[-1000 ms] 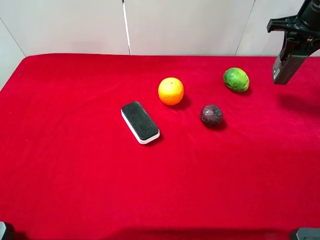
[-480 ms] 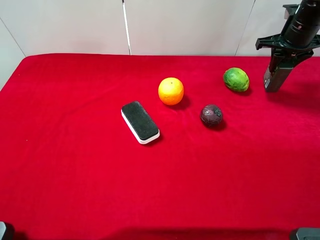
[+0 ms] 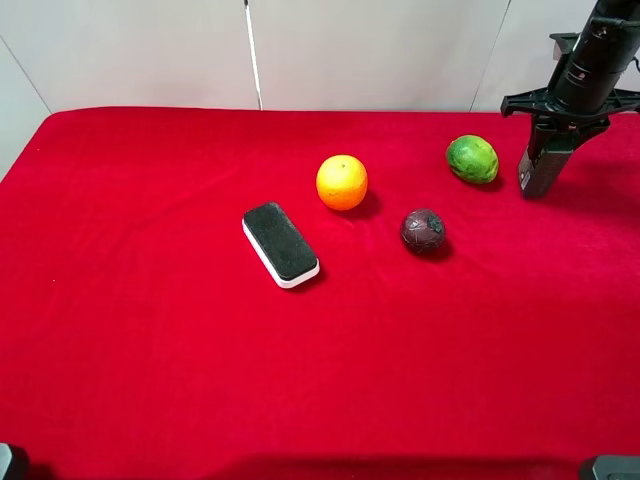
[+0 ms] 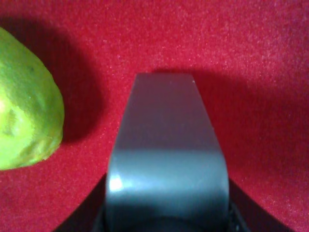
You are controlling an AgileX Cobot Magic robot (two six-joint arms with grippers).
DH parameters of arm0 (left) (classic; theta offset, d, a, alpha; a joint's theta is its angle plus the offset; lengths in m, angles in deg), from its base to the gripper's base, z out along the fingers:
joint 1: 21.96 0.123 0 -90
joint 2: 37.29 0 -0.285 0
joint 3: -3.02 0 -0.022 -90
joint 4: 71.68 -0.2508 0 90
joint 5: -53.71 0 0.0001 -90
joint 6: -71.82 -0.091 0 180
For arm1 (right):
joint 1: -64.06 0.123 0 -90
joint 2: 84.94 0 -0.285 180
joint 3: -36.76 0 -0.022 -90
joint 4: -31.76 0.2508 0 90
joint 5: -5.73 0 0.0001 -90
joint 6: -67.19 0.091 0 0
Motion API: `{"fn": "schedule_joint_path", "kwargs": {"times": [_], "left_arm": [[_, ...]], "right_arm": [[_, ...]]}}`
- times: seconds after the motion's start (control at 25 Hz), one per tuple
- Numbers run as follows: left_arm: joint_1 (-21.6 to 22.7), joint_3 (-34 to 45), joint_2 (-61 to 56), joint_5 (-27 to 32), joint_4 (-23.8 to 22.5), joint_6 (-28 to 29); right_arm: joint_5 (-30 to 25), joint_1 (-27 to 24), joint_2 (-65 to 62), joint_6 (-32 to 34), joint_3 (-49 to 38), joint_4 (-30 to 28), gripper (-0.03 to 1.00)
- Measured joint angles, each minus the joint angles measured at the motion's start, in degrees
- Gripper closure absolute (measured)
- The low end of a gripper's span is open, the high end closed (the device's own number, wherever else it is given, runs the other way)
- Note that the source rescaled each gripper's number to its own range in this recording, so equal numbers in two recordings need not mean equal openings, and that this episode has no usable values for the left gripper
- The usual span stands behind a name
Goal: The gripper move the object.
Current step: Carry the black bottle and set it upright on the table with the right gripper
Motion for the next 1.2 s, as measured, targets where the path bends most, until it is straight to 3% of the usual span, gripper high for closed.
{"fn": "schedule_joint_path", "kwargs": {"times": [0.4, 0.48, 0.64, 0.72, 0.92, 1.2], "left_arm": [[0.0, 0.0, 0.0, 0.0, 0.0, 0.0], [0.0, 0.0, 0.0, 0.0, 0.0, 0.0], [0.0, 0.0, 0.0, 0.0, 0.0, 0.0], [0.0, 0.0, 0.0, 0.0, 0.0, 0.0], [0.0, 0.0, 0.0, 0.0, 0.0, 0.0], [0.0, 0.0, 0.0, 0.0, 0.0, 0.0]], "right_arm": [[-0.12, 0.0, 0.0, -0.16, 0.05, -0.29, 0.94], [-0.12, 0.0, 0.0, -0.3, 0.05, -0.36, 0.81], [-0.12, 0.0, 0.0, -1.91, 0.1, -0.48, 0.24], [-0.12, 0.0, 0.0, -2.59, 0.1, -0.48, 0.06], [-0.12, 0.0, 0.0, -3.26, 0.1, -0.42, -0.02], [-0.5, 0.0, -0.43, -6.6, 0.1, 2.05, -0.03]]}}
